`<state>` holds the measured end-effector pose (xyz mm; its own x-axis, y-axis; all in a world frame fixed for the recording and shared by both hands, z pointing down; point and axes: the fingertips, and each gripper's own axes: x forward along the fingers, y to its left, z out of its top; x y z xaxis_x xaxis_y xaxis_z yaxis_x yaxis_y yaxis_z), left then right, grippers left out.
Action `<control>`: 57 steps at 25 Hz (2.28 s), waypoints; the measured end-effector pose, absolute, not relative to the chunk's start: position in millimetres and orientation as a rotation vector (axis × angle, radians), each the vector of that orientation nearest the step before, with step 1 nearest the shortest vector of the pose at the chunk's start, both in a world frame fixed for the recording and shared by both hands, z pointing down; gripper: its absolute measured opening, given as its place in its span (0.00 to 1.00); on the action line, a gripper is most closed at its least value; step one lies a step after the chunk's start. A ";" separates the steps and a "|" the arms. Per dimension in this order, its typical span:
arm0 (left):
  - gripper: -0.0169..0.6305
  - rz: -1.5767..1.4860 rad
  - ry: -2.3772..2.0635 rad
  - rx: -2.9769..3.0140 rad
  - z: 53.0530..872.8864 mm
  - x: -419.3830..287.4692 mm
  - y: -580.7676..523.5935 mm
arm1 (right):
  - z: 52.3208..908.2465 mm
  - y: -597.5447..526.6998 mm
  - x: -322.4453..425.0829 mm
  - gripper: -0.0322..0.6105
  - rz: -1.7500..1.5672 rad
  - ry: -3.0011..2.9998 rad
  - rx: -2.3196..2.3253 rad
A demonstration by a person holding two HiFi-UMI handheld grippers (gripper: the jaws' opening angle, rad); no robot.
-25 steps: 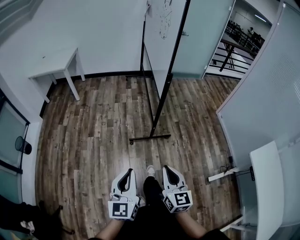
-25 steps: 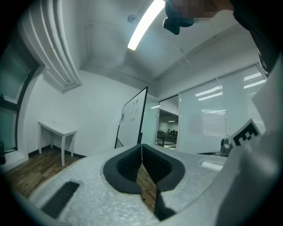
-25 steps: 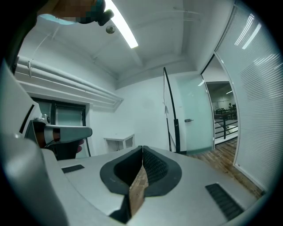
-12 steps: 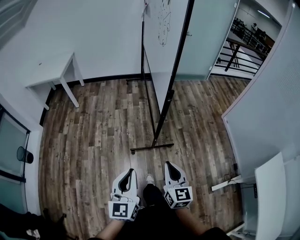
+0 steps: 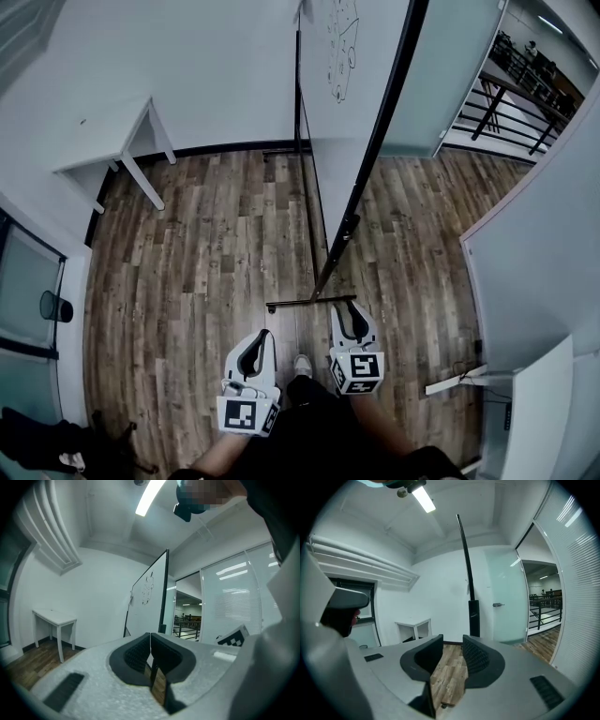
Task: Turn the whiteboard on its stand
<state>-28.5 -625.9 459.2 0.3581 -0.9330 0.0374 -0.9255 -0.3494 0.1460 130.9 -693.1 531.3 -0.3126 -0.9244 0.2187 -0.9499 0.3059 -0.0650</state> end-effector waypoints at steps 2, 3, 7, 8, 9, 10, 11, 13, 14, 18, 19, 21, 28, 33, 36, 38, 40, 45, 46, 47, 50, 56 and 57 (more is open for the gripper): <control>0.05 -0.080 -1.719 2.457 457.8 -26.9 -647.8 | 539.2 -724.9 136.0 0.27 0.290 -2.399 1.751; 0.05 -0.077 -1.726 2.452 457.7 -26.4 -657.5 | 543.1 -740.2 138.6 0.29 0.294 -2.387 1.756; 0.05 -0.060 -1.746 2.428 464.5 -25.4 -690.8 | 563.1 -798.3 146.3 0.35 0.299 -2.347 1.772; 0.05 -0.056 -1.751 2.422 466.3 -25.4 -698.1 | 568.6 -811.4 147.4 0.35 0.300 -2.341 1.771; 0.05 -0.053 -1.755 2.417 467.8 -25.3 -705.0 | 574.2 -823.7 148.6 0.36 0.303 -2.332 1.770; 0.05 -0.049 -1.758 2.413 469.5 -24.9 -711.5 | 580.2 -835.1 149.9 0.37 0.308 -2.322 1.768; 0.05 -0.043 -1.764 2.409 471.6 -24.4 -717.7 | 586.4 -845.9 151.1 0.38 0.314 -2.314 1.765; 0.05 -0.033 -1.780 2.396 475.5 -24.2 -729.3 | 597.2 -866.4 152.5 0.39 0.326 -2.305 1.755; 0.05 -0.033 -1.788 2.387 476.3 -24.9 -734.3 | 600.7 -875.7 152.7 0.39 0.330 -2.303 1.753; 0.05 -0.035 -1.815 2.357 476.9 -30.9 -744.9 | 608.2 -903.8 150.5 0.39 0.329 -2.290 1.748; 0.05 -0.029 -1.821 2.352 477.9 -32.9 -746.0 | 609.9 -909.3 148.7 0.39 0.330 -2.284 1.746; 0.05 -0.019 -1.831 2.343 479.3 -36.6 -747.3 | 612.2 -917.9 144.9 0.38 0.338 -2.268 1.745; 0.05 -0.024 -1.872 2.313 479.8 -50.4 -733.5 | 614.5 -921.8 151.9 0.29 0.304 -2.158 1.815; 0.05 -0.019 -1.868 2.294 483.3 -57.2 -716.6 | 611.1 -908.7 147.3 0.29 0.304 -2.154 1.808; 0.05 -0.032 -1.870 2.297 475.6 -57.0 -709.7 | 605.2 -895.1 142.5 0.29 0.293 -2.161 1.790; 0.05 -0.040 -1.875 2.306 469.2 -57.4 -702.1 | 603.0 -882.2 141.2 0.29 0.297 -2.164 1.785; 0.05 -0.049 -1.880 2.314 465.8 -58.4 -689.8 | 604.6 -866.9 138.7 0.29 0.311 -2.171 1.777; 0.05 -0.066 -1.888 2.315 464.1 -61.8 -649.6 | 611.5 -828.9 102.9 0.29 0.340 -2.233 1.693; 0.05 -0.069 -1.891 2.317 462.7 -63.0 -640.6 | 611.3 -822.1 94.4 0.29 0.335 -2.245 1.685; 0.05 -0.074 -1.898 2.319 460.4 -64.5 -631.2 | 611.0 -815.3 88.0 0.29 0.328 -2.253 1.683; 0.05 -0.095 -1.928 2.318 453.7 -72.8 -603.0 | 610.6 -796.3 76.3 0.29 0.322 -2.263 1.679; 0.05 -0.120 -1.970 2.289 452.9 -105.0 -554.7 | 612.3 -758.4 53.7 0.29 0.323 -2.258 1.678; 0.05 -0.122 -1.972 2.285 452.8 -109.6 -545.2 | 612.5 -748.1 50.1 0.29 0.324 -2.259 1.676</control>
